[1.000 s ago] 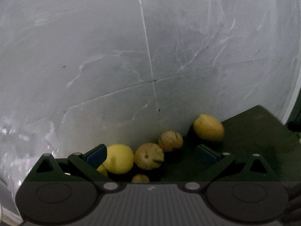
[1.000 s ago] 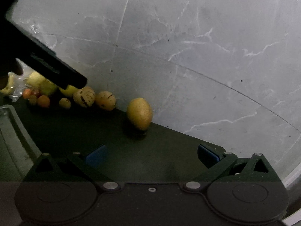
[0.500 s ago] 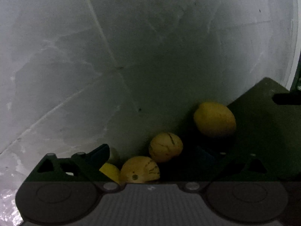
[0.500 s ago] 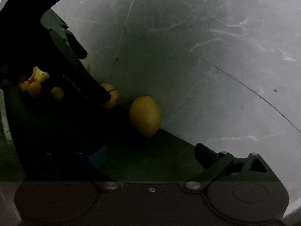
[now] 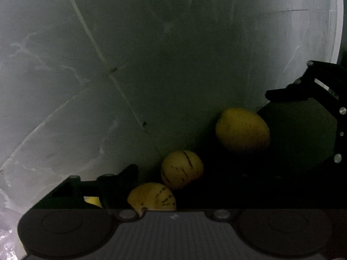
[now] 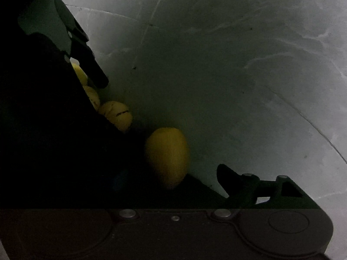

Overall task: Organize fruits
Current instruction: 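Grasp a striped pepino with the left tool while the right tool grasps a yellow pear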

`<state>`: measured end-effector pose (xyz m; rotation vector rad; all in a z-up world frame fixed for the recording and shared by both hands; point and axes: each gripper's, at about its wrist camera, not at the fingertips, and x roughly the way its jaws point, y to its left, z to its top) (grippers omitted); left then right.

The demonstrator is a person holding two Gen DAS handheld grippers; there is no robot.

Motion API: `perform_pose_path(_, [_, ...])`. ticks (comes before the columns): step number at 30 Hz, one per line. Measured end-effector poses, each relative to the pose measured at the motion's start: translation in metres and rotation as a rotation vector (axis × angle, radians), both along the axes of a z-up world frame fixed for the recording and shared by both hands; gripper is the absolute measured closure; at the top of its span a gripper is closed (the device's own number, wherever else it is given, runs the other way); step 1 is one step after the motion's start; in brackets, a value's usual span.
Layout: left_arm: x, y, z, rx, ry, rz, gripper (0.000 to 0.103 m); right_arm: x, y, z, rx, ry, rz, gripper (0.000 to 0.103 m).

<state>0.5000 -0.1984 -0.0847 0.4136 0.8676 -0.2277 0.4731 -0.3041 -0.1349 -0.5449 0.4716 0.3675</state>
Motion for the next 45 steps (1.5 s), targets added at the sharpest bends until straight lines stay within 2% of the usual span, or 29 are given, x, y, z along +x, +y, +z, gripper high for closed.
perform_pose_path(6, [0.015,-0.006,-0.001,-0.001,0.036,0.015,0.033,0.012,0.001,-0.006,0.004,0.032,0.007,0.028])
perform_pose_path(10, [0.023,-0.005,0.000,-0.019,0.056,0.027,0.038,0.014,-0.003,-0.005,0.016,0.029,0.017,0.030])
perform_pose_path(14, [0.028,-0.008,0.000,-0.032,0.075,0.030,0.047,0.022,-0.004,-0.006,0.042,0.034,0.005,0.032])
perform_pose_path(15, [0.031,-0.008,0.002,-0.039,0.080,0.032,0.051,0.023,-0.004,-0.006,0.049,0.037,0.002,0.034])
perform_pose_path(17, [0.028,-0.001,0.010,-0.053,0.086,0.039,0.052,0.025,-0.004,-0.004,0.054,0.041,0.004,0.043])
perform_pose_path(19, [0.028,-0.001,0.009,-0.055,0.087,0.040,0.052,0.024,-0.004,-0.003,0.062,0.048,0.017,0.049])
perform_pose_path(23, [0.019,-0.002,-0.003,-0.071,0.089,0.042,0.053,0.018,-0.008,-0.002,0.063,0.041,0.014,0.049])
perform_pose_path(27, [0.015,0.002,-0.002,-0.096,0.086,0.035,0.054,0.019,-0.017,-0.003,0.076,0.046,0.011,0.049])
perform_pose_path(31, [0.003,0.003,0.006,-0.105,0.066,0.024,0.054,0.010,-0.022,-0.002,0.077,0.049,0.011,0.049])
perform_pose_path(45, [-0.056,0.022,0.029,-0.224,0.021,0.082,0.055,-0.048,-0.023,0.022,0.112,0.065,-0.034,0.049])
